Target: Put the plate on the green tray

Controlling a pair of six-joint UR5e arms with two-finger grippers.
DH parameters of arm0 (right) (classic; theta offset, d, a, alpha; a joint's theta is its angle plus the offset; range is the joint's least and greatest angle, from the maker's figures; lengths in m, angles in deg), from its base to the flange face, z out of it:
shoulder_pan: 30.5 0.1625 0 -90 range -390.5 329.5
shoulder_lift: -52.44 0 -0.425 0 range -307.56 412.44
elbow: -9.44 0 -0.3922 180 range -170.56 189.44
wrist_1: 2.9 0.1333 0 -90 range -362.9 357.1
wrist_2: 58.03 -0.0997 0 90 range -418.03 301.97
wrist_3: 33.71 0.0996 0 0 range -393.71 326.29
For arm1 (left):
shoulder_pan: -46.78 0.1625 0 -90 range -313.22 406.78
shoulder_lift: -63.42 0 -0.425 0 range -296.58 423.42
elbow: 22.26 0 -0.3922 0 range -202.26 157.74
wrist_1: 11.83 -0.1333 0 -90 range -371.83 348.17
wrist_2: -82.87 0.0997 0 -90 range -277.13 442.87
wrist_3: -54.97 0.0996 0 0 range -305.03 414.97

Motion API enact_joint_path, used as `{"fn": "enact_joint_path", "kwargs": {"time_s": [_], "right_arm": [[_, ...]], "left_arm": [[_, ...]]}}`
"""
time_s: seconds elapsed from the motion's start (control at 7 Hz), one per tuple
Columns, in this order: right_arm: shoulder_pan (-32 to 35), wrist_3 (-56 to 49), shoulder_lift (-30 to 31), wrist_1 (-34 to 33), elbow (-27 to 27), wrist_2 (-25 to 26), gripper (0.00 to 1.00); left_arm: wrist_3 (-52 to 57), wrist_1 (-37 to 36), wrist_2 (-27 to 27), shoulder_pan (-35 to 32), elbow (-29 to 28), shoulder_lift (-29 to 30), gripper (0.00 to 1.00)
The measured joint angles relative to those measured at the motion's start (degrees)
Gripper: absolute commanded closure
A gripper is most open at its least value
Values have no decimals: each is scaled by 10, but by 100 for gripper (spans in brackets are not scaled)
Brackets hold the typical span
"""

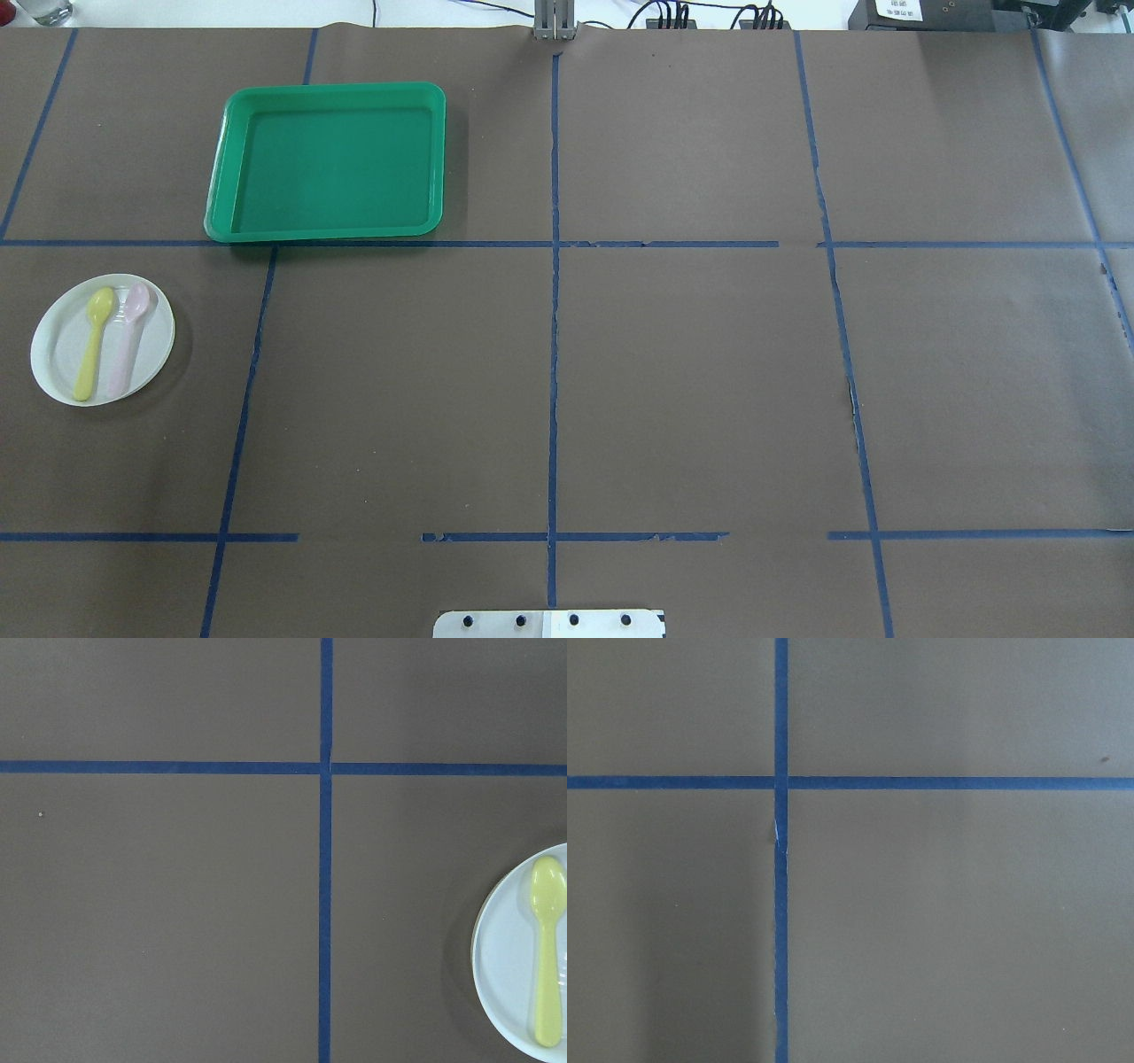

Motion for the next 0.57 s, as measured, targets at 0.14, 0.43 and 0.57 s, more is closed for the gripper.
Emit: {"fn": "enact_joint_path", "kwargs": {"time_s": [0.14,0.43,0.57], "right_arm": [[0,0,0,0,0,0,0],[0,0,0,0,0,0,0],[0,0,0,0,-1,0,0]], "left_arm": [[0,0,1,0,3,1,0],[2,3,2,1,9,7,0],[1,9,3,1,10,15,0]]}}
